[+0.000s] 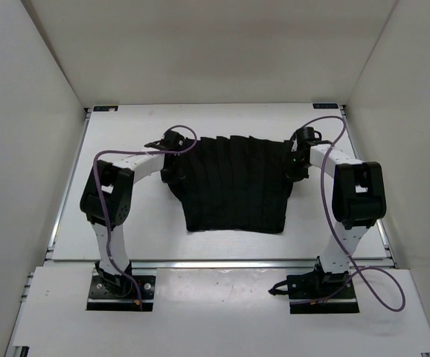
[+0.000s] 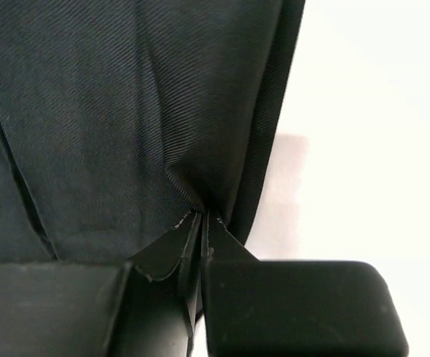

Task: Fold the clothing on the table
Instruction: Flatten the skirt out

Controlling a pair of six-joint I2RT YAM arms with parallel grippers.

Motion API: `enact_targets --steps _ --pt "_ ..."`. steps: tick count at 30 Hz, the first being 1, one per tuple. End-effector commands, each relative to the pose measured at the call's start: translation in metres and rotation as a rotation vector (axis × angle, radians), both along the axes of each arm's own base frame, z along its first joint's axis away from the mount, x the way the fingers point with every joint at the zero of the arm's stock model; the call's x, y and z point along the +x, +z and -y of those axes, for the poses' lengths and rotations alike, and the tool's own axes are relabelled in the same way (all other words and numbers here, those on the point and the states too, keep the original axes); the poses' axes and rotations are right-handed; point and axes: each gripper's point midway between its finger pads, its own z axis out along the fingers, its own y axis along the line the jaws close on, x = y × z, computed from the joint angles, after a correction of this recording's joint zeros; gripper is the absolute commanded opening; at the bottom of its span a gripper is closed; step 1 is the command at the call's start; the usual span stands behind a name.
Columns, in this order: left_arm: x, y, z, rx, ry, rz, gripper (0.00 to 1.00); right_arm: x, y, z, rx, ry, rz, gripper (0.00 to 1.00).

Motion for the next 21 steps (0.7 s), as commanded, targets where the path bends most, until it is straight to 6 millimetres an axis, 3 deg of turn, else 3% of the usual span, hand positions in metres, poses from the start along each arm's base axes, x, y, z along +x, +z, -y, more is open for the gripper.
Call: enact_targets --steps 1,3,4,5,6,7,9,10,11,13,16,17,19,21 --pt "0.038 0.007 0.005 0.008 -0.055 0.039 0.0 0.0 0.015 0.003 0.01 -0.037 0.058 0.0" --pt "0.051 0.012 0.011 0.016 -0.081 0.041 0.0 -0.011 0.014 0.005 0.009 -0.034 0.029 0.03" --pt "0.052 0.014 0.015 0.027 -0.109 0.038 0.0 -0.012 0.014 0.007 0.009 -0.033 0.025 0.13" --pt "0.058 0.019 0.018 0.033 -0.12 0.046 0.04 -0.011 0.016 0.006 0.017 -0.028 0.031 0.15" --pt "0.062 0.027 0.023 0.034 -0.135 0.07 0.1 -0.011 0.023 0.004 0.031 -0.024 0.045 0.21" --pt "0.062 0.033 0.025 0.04 -0.147 0.08 0.15 -0.008 0.028 0.001 0.04 -0.018 0.062 0.34" --pt "0.066 0.052 0.031 0.028 -0.173 0.129 0.5 -0.005 0.049 -0.001 0.061 -0.022 0.116 0.5" --pt "0.062 0.054 0.031 0.03 -0.179 0.123 0.6 -0.003 0.059 -0.006 0.08 -0.017 0.145 0.62" --pt "0.059 0.066 0.029 0.031 -0.188 0.135 0.76 -0.006 0.065 -0.008 0.096 -0.022 0.16 0.66" --pt "0.048 0.082 0.022 0.038 -0.19 0.162 0.97 -0.006 0.085 -0.011 0.118 -0.03 0.215 0.77" --pt "0.014 0.095 0.017 0.044 -0.207 0.178 0.99 -0.032 0.102 -0.022 0.151 -0.033 0.249 0.81" --pt "-0.002 0.086 0.015 0.047 -0.205 0.156 0.99 -0.048 0.09 -0.029 0.171 -0.03 0.211 0.81" --pt "-0.026 0.093 0.014 0.011 -0.208 0.174 0.99 -0.073 0.085 -0.037 0.183 -0.041 0.193 0.82" --pt "-0.049 0.085 0.019 -0.056 -0.204 0.153 0.99 -0.105 0.062 -0.046 0.206 -0.055 0.118 0.79"
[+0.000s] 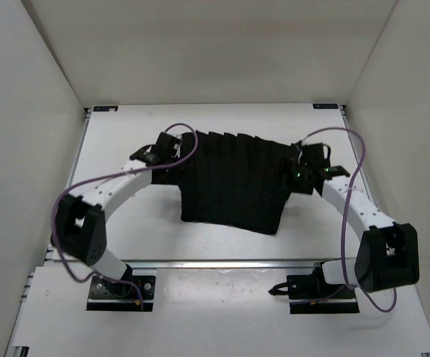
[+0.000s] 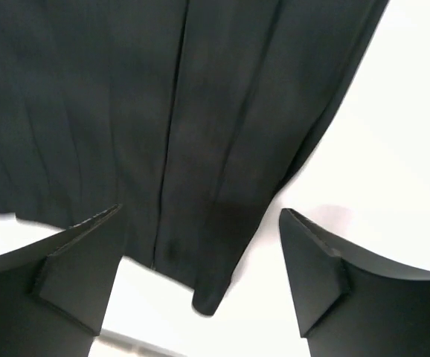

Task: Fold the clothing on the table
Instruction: Flatten the skirt out

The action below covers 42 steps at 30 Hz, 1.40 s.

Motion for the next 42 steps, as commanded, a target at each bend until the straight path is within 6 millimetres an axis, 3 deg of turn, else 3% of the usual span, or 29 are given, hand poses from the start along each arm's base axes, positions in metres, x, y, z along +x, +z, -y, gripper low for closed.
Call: enact_targets --steps 1,5,8,12,15,22,28,30,35,38,40,42 --pt "-0.04 -0.008 0.008 -0.093 -0.005 -0.045 0.99 -0.05 -0.035 -0.018 0.065 -0.028 -0.148 0.77" --pt "-0.085 -0.036 0.019 -0.161 -0.051 -0.129 0.99 -0.083 -0.052 -0.034 0.082 -0.017 -0.23 0.73" --pt "-0.097 -0.045 0.025 -0.211 -0.058 -0.163 0.97 -0.095 -0.063 -0.035 0.093 -0.035 -0.273 0.71" --pt "-0.098 -0.049 0.027 -0.226 -0.065 -0.169 0.93 -0.104 -0.076 -0.033 0.099 -0.047 -0.312 0.69" --pt "-0.1 -0.057 0.027 -0.236 -0.059 -0.185 0.85 -0.107 -0.082 -0.037 0.102 -0.037 -0.325 0.58" --pt "-0.101 -0.071 0.027 -0.233 -0.043 -0.209 0.84 -0.11 -0.089 -0.035 0.123 -0.056 -0.338 0.33" --pt "-0.095 -0.073 0.026 -0.241 -0.035 -0.205 0.7 -0.108 -0.089 -0.037 0.143 -0.048 -0.345 0.13" --pt "-0.09 -0.07 0.029 -0.251 -0.042 -0.195 0.61 -0.107 -0.091 -0.037 0.137 -0.05 -0.352 0.11" --pt "-0.084 -0.067 0.031 -0.246 -0.045 -0.185 0.52 -0.096 -0.084 -0.037 0.138 -0.052 -0.328 0.06" --pt "-0.083 -0.067 0.032 -0.265 -0.039 -0.188 0.54 -0.094 -0.085 -0.034 0.135 -0.055 -0.327 0.06" --pt "-0.079 -0.063 0.031 -0.269 -0.032 -0.172 0.69 -0.096 -0.086 -0.032 0.131 -0.048 -0.332 0.08" --pt "-0.076 -0.063 0.029 -0.271 -0.023 -0.164 0.76 -0.095 -0.086 -0.032 0.127 -0.045 -0.334 0.14"
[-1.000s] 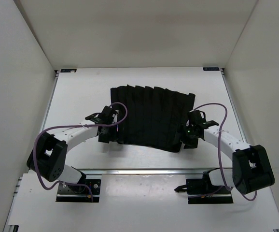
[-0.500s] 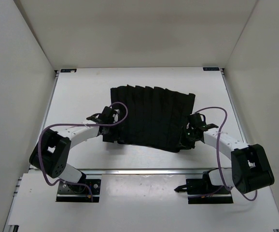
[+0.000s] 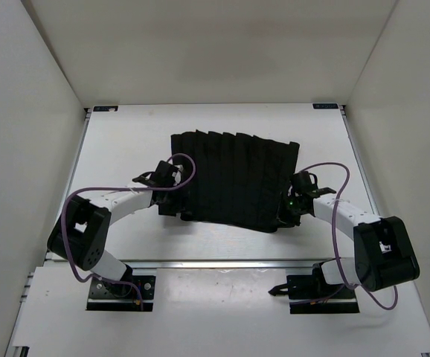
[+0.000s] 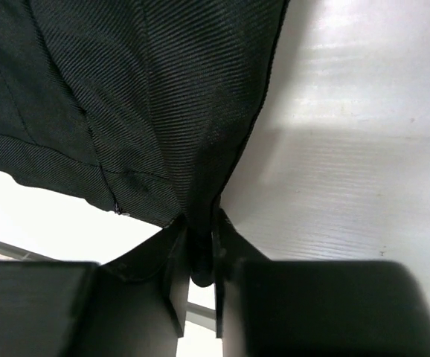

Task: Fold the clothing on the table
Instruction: Flatten the skirt out

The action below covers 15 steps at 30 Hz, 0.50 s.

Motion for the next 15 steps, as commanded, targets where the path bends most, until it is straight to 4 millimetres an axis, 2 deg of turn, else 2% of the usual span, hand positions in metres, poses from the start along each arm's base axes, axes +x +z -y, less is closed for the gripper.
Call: enact_targets --steps 1,4,5,9,11,12,13,14,15 --pt "0.017 0.014 0.001 -0.043 0.024 0.048 0.77 0.014 0.009 0.0 -0.005 0.012 0.05 0.16" --pt "0.018 0.016 0.0 -0.058 0.03 0.048 0.77 0.015 0.009 0.002 0.0 -0.004 0.047 0.27" --pt "0.02 0.016 0.0 -0.058 0.032 0.055 0.75 0.014 0.008 0.004 -0.005 0.001 0.044 0.27" --pt "0.023 0.014 -0.001 -0.064 0.048 0.056 0.56 0.014 0.007 0.005 -0.007 0.003 0.042 0.26" --pt "0.019 0.011 0.001 -0.067 0.039 0.035 0.41 0.015 0.007 0.005 -0.002 0.0 0.042 0.18" --pt "0.019 0.009 0.002 -0.068 0.041 0.032 0.36 0.014 0.007 0.005 -0.002 0.005 0.043 0.08" --pt "0.02 0.007 0.004 -0.075 0.044 0.029 0.26 0.015 0.007 0.004 0.0 0.008 0.048 0.04" --pt "0.021 0.006 0.005 -0.077 0.044 0.031 0.17 0.016 0.006 0.004 0.004 0.007 0.047 0.0" --pt "0.019 0.005 0.006 -0.08 0.041 0.024 0.13 0.013 0.002 0.003 0.007 0.007 0.033 0.0"
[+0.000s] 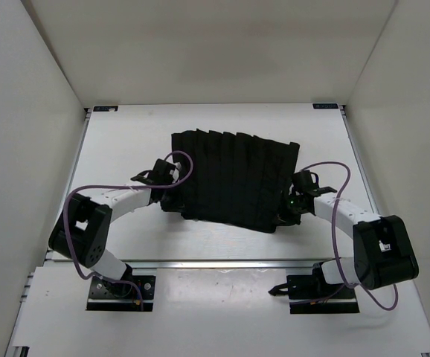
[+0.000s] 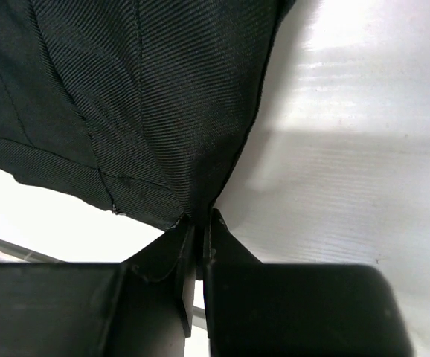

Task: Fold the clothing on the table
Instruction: Flatten the skirt out

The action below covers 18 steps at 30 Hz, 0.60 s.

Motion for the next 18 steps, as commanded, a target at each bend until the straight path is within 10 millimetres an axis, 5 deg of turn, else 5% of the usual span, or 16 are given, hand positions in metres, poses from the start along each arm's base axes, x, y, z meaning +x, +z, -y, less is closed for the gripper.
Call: enact_targets --steps 1,4,9,14,15,18 --pt "0.008 0.004 0.008 -0.03 -0.006 0.021 0.01 0.013 0.003 0.0 0.0 0.006 0.034 0.0" --pt "0.009 0.003 0.01 -0.011 -0.036 0.029 0.0 0.021 0.008 0.0 -0.013 0.027 0.054 0.0" --pt "0.05 0.037 0.007 0.005 -0.046 0.126 0.0 0.068 0.053 0.014 -0.003 0.009 0.195 0.0" --pt "0.104 0.093 0.009 0.055 -0.065 0.295 0.0 0.141 0.134 0.026 0.026 0.033 0.436 0.0" --pt "0.122 0.116 0.011 0.064 -0.052 0.347 0.0 0.151 0.139 0.03 0.027 0.033 0.447 0.0" --pt "0.166 0.183 0.01 0.068 -0.043 0.487 0.0 0.199 0.229 0.031 0.049 0.055 0.644 0.0"
